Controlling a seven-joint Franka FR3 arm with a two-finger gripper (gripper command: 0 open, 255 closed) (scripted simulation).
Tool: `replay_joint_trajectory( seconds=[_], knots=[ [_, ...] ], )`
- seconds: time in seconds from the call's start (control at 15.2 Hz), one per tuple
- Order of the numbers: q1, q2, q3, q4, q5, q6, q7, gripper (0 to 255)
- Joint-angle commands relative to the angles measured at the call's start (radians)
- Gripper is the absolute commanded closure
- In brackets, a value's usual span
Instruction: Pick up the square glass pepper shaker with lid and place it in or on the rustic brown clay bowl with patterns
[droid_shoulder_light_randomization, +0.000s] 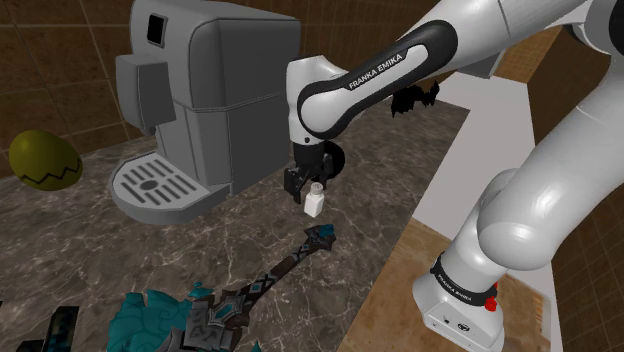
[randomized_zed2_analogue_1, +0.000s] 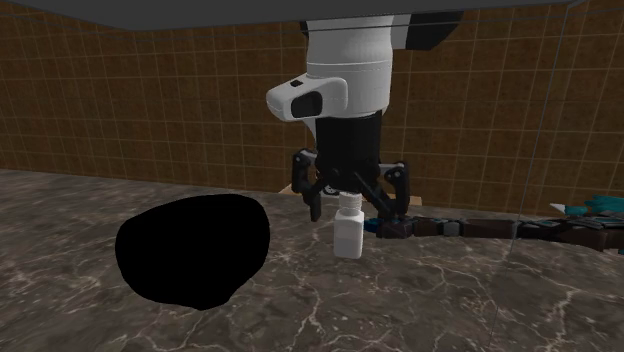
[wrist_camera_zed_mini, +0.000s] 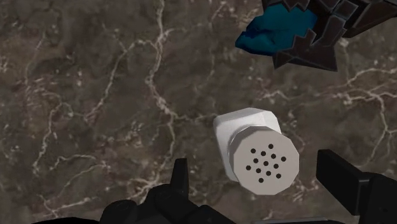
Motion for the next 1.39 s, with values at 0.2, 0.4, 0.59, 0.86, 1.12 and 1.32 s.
replay_joint_trajectory(
  seconds=[0.2,0.4,0.59,0.86,1.12,1.32],
  knots=[
    [0.000,0.000,0.000,0.000,0.000,0.000,0.000,255],
    [0.000,0.000,0.000,0.000,0.000,0.000,0.000,255],
    [0.000,0.000,0.000,0.000,0.000,0.000,0.000,255],
    [0.000,-0.027,-0.002,0.017,0.003,-0.044,-0.002,255],
    [0.000,-0.060,-0.004,0.043,0.006,-0.102,-0.004,255],
    [0.000,-0.082,-0.007,0.064,0.008,-0.146,-0.006,255]
  ],
)
